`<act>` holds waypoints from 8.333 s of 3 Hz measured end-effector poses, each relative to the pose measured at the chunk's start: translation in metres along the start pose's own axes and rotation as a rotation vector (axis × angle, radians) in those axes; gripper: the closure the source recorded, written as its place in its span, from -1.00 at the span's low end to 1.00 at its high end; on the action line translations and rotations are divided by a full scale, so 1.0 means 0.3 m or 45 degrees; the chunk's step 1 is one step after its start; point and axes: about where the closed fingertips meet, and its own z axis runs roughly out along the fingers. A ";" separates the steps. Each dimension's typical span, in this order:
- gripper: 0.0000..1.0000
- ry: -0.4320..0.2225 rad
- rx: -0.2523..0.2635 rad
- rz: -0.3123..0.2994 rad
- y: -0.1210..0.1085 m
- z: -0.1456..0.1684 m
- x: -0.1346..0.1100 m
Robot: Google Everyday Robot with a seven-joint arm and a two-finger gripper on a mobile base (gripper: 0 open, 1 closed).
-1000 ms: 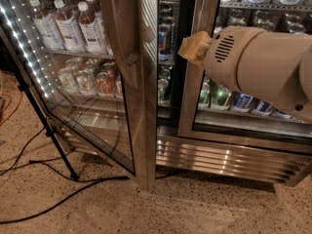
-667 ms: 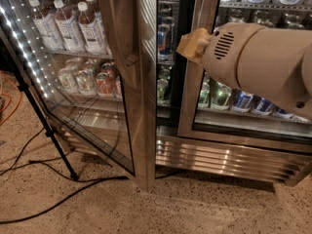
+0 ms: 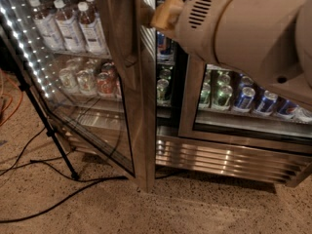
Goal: Open left fridge door
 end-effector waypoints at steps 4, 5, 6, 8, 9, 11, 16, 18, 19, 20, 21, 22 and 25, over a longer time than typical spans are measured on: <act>1.00 0.016 -0.046 0.005 0.040 -0.027 0.005; 1.00 0.024 -0.090 0.021 0.085 -0.044 0.004; 1.00 0.025 -0.091 0.021 0.084 -0.052 0.005; 1.00 0.040 -0.116 0.028 0.113 -0.059 0.014; 1.00 0.053 -0.153 0.060 0.146 -0.052 0.025; 1.00 0.075 -0.211 0.109 0.197 -0.050 0.042; 1.00 0.227 -0.434 0.221 0.458 -0.034 0.163; 1.00 0.227 -0.434 0.221 0.458 -0.034 0.163; 1.00 0.222 -0.286 0.279 0.330 -0.052 0.195; 1.00 0.213 -0.054 0.372 0.120 -0.091 0.247; 1.00 0.241 -0.028 0.371 0.134 -0.094 0.275; 1.00 0.241 -0.028 0.371 0.134 -0.094 0.275; 1.00 0.241 -0.028 0.371 0.134 -0.094 0.275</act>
Offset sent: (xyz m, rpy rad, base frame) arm -0.0214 0.0614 -0.0020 0.0932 0.0399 0.1519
